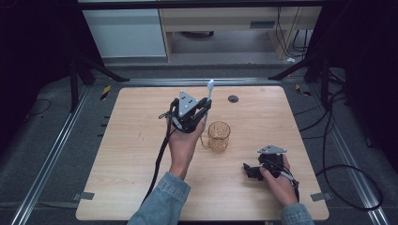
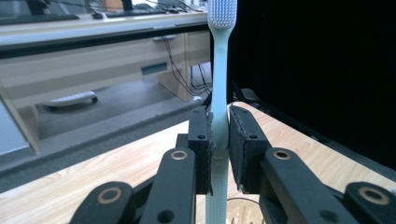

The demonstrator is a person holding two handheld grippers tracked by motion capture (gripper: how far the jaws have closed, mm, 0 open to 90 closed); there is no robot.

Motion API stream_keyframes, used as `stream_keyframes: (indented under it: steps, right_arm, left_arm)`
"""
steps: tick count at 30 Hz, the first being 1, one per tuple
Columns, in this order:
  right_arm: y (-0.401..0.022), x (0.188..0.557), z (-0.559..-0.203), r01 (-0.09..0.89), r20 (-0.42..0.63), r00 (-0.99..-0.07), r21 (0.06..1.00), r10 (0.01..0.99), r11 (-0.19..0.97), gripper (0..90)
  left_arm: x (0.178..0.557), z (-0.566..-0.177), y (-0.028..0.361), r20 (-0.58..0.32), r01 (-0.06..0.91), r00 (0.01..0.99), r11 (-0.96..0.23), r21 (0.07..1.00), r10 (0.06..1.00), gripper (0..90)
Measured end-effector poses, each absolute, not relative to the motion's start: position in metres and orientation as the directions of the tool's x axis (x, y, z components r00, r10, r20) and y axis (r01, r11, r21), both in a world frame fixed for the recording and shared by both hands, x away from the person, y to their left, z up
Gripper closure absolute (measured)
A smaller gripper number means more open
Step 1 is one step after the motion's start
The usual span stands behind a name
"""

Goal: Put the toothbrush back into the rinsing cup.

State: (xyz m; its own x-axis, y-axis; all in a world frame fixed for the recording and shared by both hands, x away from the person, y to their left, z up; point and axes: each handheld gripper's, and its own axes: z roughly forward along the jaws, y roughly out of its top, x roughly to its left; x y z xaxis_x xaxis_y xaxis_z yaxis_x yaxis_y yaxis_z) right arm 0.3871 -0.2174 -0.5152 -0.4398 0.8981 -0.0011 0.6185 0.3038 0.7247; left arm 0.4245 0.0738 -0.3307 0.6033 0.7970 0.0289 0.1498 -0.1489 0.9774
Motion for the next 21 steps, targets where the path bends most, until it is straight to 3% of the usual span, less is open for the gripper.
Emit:
stream_keyframes:
  steps: [21]
  right_arm:
    - [-0.217, 0.387, -0.515, 0.619, 0.002, -0.442, 0.724, 0.897, 0.303, 0.5]
  left_arm:
    - [0.422, -0.356, 0.082, 0.022, 0.08, 0.562, -0.08, 0.994, 0.827, 78.7]
